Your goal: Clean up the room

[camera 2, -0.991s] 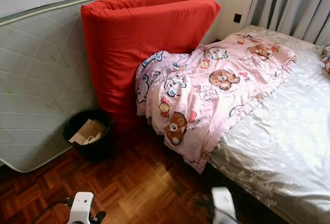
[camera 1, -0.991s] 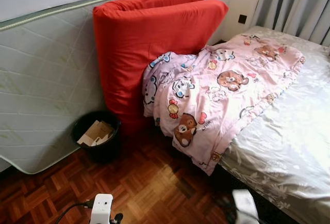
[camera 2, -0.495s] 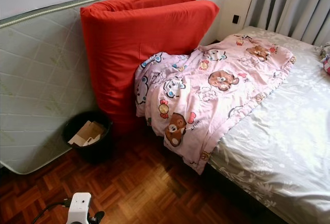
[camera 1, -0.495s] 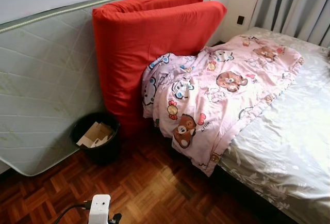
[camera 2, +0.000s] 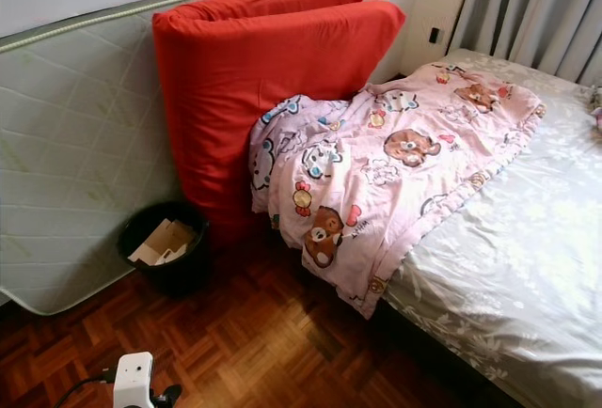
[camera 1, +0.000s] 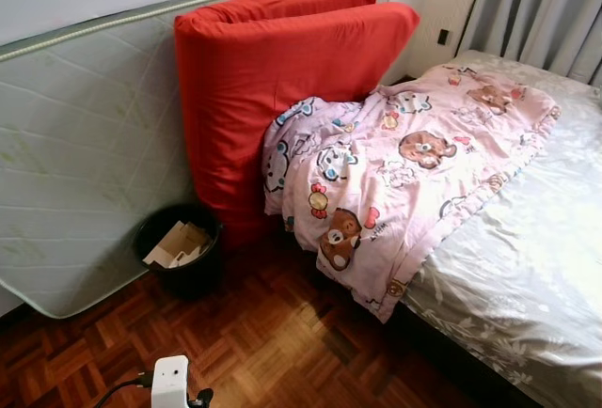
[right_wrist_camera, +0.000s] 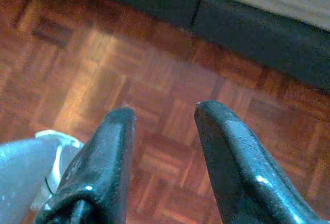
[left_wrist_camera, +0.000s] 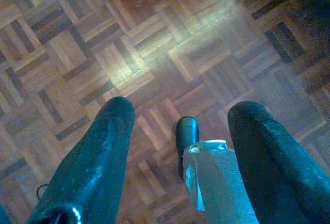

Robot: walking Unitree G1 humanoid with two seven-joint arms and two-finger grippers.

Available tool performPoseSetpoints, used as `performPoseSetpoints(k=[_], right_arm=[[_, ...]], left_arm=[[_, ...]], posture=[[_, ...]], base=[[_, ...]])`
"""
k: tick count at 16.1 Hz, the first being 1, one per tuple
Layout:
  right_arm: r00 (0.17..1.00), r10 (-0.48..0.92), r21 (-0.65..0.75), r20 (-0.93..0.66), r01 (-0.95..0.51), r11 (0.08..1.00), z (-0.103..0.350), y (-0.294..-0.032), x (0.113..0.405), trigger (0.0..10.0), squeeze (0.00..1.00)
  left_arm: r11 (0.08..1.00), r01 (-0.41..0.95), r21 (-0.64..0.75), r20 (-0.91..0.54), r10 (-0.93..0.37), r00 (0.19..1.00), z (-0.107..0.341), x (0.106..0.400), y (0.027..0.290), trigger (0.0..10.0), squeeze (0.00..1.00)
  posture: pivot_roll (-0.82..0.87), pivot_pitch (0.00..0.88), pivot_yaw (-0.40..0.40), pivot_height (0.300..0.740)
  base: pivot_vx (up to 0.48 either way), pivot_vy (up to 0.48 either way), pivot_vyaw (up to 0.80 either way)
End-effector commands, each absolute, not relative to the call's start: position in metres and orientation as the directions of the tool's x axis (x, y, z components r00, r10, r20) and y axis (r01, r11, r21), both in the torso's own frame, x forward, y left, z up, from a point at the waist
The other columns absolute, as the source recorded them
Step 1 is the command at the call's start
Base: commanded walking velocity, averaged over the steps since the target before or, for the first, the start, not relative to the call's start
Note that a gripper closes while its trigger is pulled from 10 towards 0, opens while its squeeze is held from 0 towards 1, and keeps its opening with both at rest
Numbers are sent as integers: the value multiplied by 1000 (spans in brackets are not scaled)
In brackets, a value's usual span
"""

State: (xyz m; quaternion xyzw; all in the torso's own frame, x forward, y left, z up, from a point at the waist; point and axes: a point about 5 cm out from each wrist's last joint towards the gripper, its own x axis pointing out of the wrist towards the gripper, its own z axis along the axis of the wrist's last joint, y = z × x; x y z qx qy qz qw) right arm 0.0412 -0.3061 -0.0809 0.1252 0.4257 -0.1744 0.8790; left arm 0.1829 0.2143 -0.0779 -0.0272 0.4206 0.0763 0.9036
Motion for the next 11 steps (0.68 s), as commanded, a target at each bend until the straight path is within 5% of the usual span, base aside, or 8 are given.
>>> performPoseSetpoints(k=[1,2,3,4,5,8,11], right_arm=[[625,-225,81,-747,422,903,-73,-318,41,10000,0],[653,-231,106,-722,434,895,-68,-324,37,10000,0],[735,-172,162,-655,360,919,-72,-296,87,10000,0],[834,-51,215,-549,200,956,-58,-213,203,10000,0],[887,22,231,-461,96,968,-33,-173,252,10000,0],[924,82,259,-374,19,966,-14,-166,275,10000,0],[858,-22,114,-512,93,989,-28,-194,261,10000,0]], left_arm=[[985,-172,19,-775,123,620,-79,181,218,10000,0],[985,-174,16,-772,123,623,-78,181,218,10000,0],[984,-178,15,-770,125,625,-78,181,218,10000,0],[983,-181,15,-770,127,625,-78,181,218,10000,0],[983,-182,15,-770,128,625,-78,181,218,10000,0],[983,-185,15,-768,130,627,-78,181,218,10000,0],[982,-188,13,-767,130,628,-78,182,218,10000,0]], posture=[[-69,0,17,740],[-67,0,16,740],[-67,0,15,740],[-67,0,15,740],[-70,0,15,740],[-71,0,11,740],[-70,0,10,740]], base=[[0,0,0],[0,0,0],[0,0,0],[0,0,0],[0,0,0],[0,0,0],[0,0,0]])
